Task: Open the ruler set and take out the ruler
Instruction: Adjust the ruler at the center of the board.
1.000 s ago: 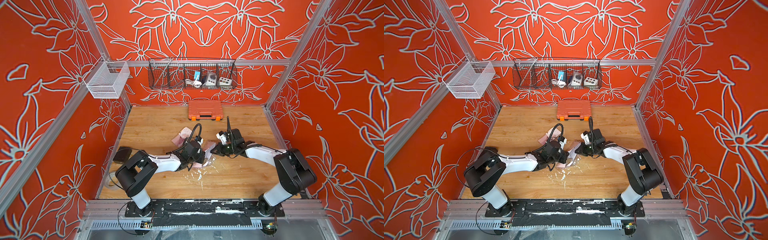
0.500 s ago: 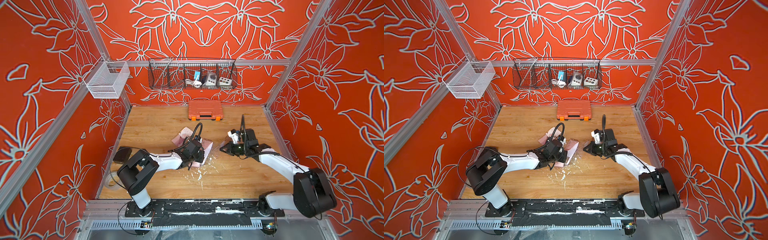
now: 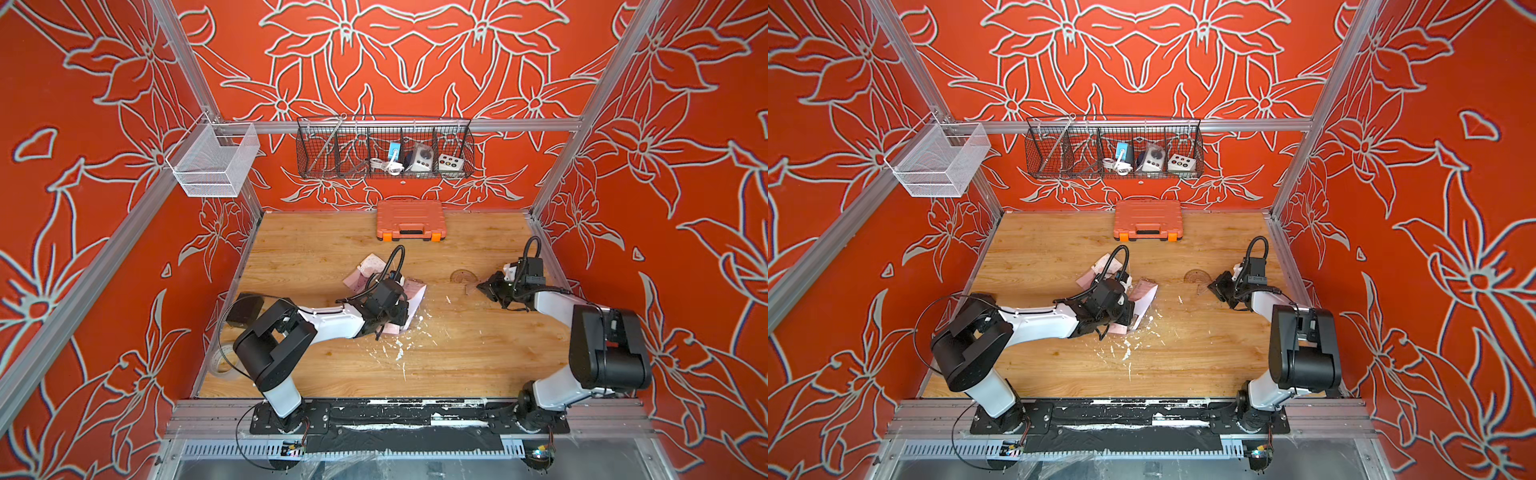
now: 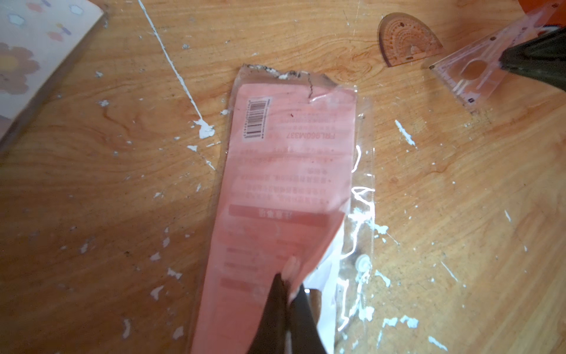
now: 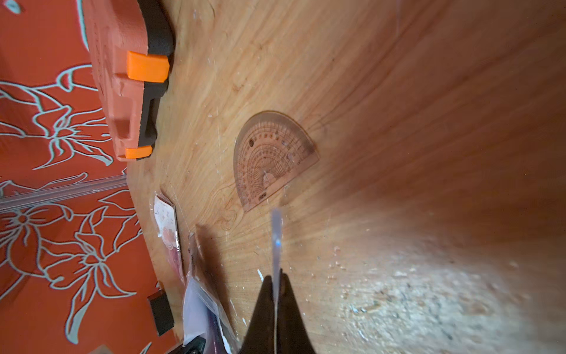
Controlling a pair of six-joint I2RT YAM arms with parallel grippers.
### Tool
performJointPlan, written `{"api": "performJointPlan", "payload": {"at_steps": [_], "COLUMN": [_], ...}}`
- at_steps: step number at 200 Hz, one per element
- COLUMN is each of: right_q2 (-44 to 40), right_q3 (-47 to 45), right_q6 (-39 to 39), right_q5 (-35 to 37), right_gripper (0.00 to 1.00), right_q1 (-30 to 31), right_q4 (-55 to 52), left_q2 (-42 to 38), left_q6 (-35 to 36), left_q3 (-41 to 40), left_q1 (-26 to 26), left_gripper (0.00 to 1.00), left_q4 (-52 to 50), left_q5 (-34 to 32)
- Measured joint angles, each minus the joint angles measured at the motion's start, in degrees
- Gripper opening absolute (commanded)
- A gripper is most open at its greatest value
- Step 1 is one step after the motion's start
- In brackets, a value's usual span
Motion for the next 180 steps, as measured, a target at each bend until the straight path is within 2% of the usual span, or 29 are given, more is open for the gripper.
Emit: {"api": "performJointPlan", "payload": {"at_steps": [38,118,155,180], "right_q2": [1.2,10.1,10.2,7.3], "right_q3": [-0.8,0.2,0.4,-3.1], "right_q6": [1.5,6.2,7.6,8.9], "right_q5": [-0.9,-4.1,-4.0,-3.5], "right_gripper": [0.00,0.00,0.00,0.00], "right_q1": [0.0,0.0,0.0,0.0], "right_q4": [2.7,13.8,14.8,15.6], "left_q2": [0.0,0.0,0.0,0.0], "left_q6": [0.0,0.0,0.0,0.0], "left_q3": [0.0,0.0,0.0,0.0], "left_q1": [0.0,0.0,0.0,0.0], "left_gripper": [0.00,0.00,0.00,0.00], "left_q4": [0.0,0.0,0.0,0.0], "left_q5": [0.6,0.8,0.8,0.7]}}
